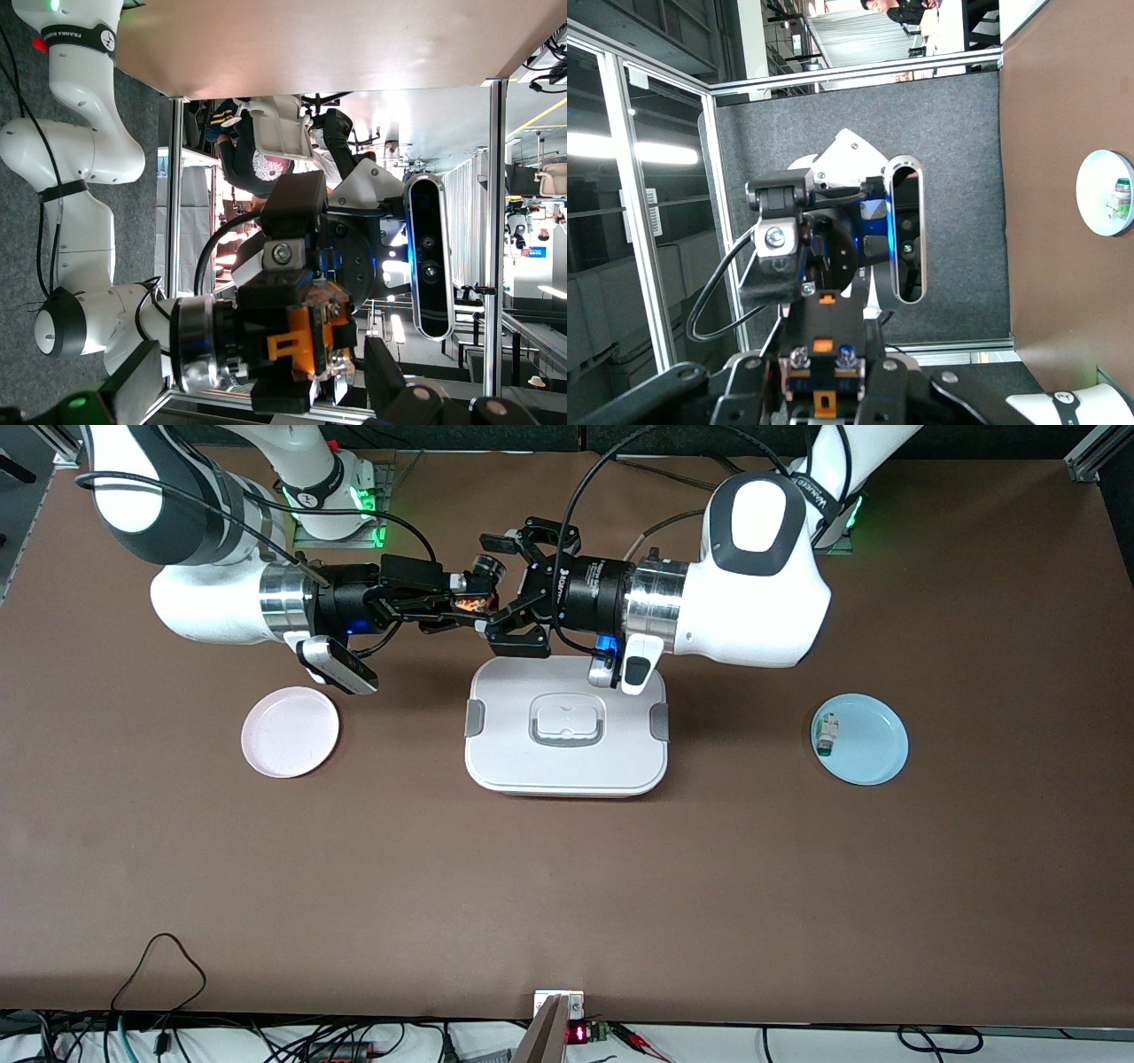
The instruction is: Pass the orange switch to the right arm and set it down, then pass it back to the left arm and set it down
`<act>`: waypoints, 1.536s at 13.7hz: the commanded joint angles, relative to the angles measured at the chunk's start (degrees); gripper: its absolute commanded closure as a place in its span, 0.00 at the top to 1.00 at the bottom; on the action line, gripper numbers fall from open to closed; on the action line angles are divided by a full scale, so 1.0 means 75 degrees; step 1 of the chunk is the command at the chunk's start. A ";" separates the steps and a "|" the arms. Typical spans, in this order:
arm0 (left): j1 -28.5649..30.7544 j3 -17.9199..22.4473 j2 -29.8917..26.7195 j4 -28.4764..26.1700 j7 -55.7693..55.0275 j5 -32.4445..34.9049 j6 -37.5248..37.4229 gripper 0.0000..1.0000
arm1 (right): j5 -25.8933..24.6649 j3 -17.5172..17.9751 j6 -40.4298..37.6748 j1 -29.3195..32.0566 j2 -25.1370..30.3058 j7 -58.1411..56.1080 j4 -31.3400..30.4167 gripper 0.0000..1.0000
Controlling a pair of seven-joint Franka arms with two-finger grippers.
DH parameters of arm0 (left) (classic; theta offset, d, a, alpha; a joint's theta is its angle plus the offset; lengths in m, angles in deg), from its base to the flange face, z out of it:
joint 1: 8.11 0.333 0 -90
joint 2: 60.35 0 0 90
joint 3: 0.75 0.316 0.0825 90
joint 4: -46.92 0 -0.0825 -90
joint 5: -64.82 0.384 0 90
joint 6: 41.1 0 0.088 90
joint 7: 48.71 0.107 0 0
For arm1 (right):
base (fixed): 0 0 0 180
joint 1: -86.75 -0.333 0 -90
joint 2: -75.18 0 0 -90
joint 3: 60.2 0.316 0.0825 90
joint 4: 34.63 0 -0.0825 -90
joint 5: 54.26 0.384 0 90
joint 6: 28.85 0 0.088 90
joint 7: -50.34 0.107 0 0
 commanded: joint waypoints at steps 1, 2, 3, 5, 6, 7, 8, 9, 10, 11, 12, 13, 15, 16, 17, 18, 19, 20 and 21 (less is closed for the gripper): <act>-0.0011 0.0020 0.0026 0.0141 -0.0011 -0.0041 -0.0040 1.00 | 0.0095 -0.0038 0.0031 -0.0053 0.0151 -0.0128 -0.0057 0.34; -0.0011 0.0009 0.0026 0.0141 -0.0011 -0.0041 -0.0040 1.00 | 0.0048 -0.0049 0.0043 -0.0053 0.0151 -0.0210 -0.0045 0.29; 0.0001 0.0020 0.0026 0.0141 -0.0011 -0.0041 -0.0028 1.00 | 0.0047 -0.0049 0.0043 -0.0053 0.0151 -0.0338 -0.0057 0.24; 0.0106 0.0009 0.0014 0.0141 -0.0011 -0.0041 -0.0040 1.00 | 0.0047 -0.0061 0.0043 -0.0053 0.0151 -0.0363 -0.0057 0.20; 0.0234 0.0009 0.0003 0.0153 0.0001 -0.0041 -0.0052 1.00 | 0.0047 -0.0061 0.0054 -0.0053 0.0151 -0.0398 -0.0033 0.19; 0.0363 0.0032 -0.0055 0.0153 0.0012 -0.0030 -0.0133 1.00 | 0.0047 -0.0061 0.0043 -0.0053 0.0151 -0.0398 -0.0022 0.19; 0.0515 0.0021 -0.0114 0.0153 0.0047 0.0179 -0.0261 1.00 | 0.0047 -0.0061 0.0031 -0.0041 0.0151 -0.0387 -0.0021 0.19; 0.0633 -0.0072 -0.0138 0.0153 0.0129 0.0668 -0.0437 1.00 | 0.0047 -0.0050 0.0043 -0.0041 0.0151 -0.0398 -0.0021 0.19; 0.0704 -0.0085 -0.0277 0.0153 0.0176 0.1079 -0.0647 1.00 | 0.0047 -0.0049 0.0043 -0.0041 0.0151 -0.0410 -0.0021 0.19; 0.0762 -0.0073 -0.0395 0.0153 0.0200 0.1258 -0.0835 1.00 | 0.0047 -0.0061 0.0054 -0.0041 0.0151 -0.0433 -0.0021 0.19; 0.0844 -0.0062 -0.0500 0.0153 0.0362 0.1329 -0.1022 1.00 | 0.0036 -0.0061 0.0054 -0.0018 0.0151 -0.0445 -0.0021 0.19; 0.0973 -0.0062 -0.0571 0.0153 0.0724 0.1492 -0.1430 1.00 | -0.0011 -0.0061 0.0066 0.0017 0.0163 -0.0515 -0.0010 0.18; 0.1370 -0.0085 -0.0653 0.0153 0.1637 0.2170 -0.2741 1.00 | -0.0523 -0.0073 0.0066 0.0146 0.0163 -0.0551 0.0002 0.17; 0.1581 -0.0085 -0.0677 0.0153 0.2117 0.2591 -0.3559 1.00 | -0.0875 -0.0073 0.0066 0.0181 0.0175 -0.0562 0.0014 0.17; 0.1769 -0.0085 -0.0724 0.0176 0.2377 0.2827 -0.4205 1.00 | -0.1110 -0.0073 0.0066 0.0274 0.0175 -0.0562 0.0048 0.17; 0.2038 -0.0073 -0.0759 0.0431 0.2658 0.3096 -0.4896 1.00 | -0.1391 -0.0084 0.0043 0.0357 0.0175 -0.0562 0.0049 0.17; 0.2295 -0.0085 -0.0759 0.0747 0.3148 0.3621 -0.5762 1.00 | -0.1788 -0.0073 0.0019 0.0497 0.0175 -0.0562 0.0060 0.17; 0.2402 -0.0062 -0.0759 0.0971 0.3814 0.4323 -0.6548 1.00 | -0.2256 -0.0073 -0.0039 0.0637 0.0175 -0.0574 0.0072 0.17; 0.2566 -0.0038 -0.0759 0.1147 0.4691 0.5188 -0.7344 1.00 | -0.2957 -0.0073 -0.0179 0.0790 0.0163 -0.0574 0.0177 0.16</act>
